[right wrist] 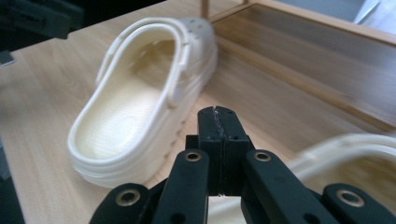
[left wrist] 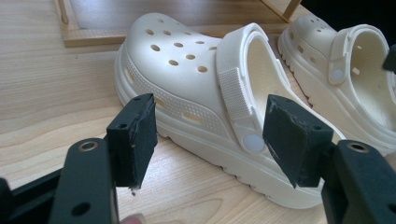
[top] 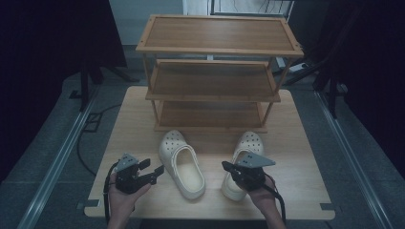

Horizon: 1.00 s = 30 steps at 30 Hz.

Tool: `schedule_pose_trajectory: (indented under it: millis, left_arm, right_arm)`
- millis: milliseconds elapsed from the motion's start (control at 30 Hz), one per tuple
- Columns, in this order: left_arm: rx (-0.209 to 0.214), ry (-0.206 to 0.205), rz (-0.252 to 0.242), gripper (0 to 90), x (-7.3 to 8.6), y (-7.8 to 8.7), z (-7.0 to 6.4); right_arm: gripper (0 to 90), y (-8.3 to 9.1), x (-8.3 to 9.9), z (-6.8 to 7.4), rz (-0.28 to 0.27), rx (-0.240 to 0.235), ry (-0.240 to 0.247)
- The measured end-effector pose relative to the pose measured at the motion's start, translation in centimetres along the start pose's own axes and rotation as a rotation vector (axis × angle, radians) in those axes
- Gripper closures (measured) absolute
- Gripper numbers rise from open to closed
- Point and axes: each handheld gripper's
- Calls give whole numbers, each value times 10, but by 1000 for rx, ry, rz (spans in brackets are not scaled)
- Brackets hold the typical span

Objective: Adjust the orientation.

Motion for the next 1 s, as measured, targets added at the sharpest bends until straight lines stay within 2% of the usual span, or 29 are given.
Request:
schedule_pose_trajectory:
  millis: [67, 433, 600, 1000]
  left_arm:
    - [4, -3, 2, 356, 0, -1, -1]
    - [6, -8, 11, 355, 1, -3, -3]
    - [4, -6, 16, 356, 2, -5, -2]
    - [1, -3, 13, 355, 1, -3, 0]
  right_arm:
    - [900, -9, -1, 7, 15, -10, 9]
    - [900, -31, -2, 26, 64, -49, 31]
    - [899, -42, -3, 37, 106, -57, 70]
    - [900, -50, -1, 45, 144, -58, 94]
Point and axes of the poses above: each handheld gripper's, and its own axes: y roughly backward along the jaws, x roughly out of its underside, z roughly to its left, and after that the axes turned 11 degrees about y, right-handed
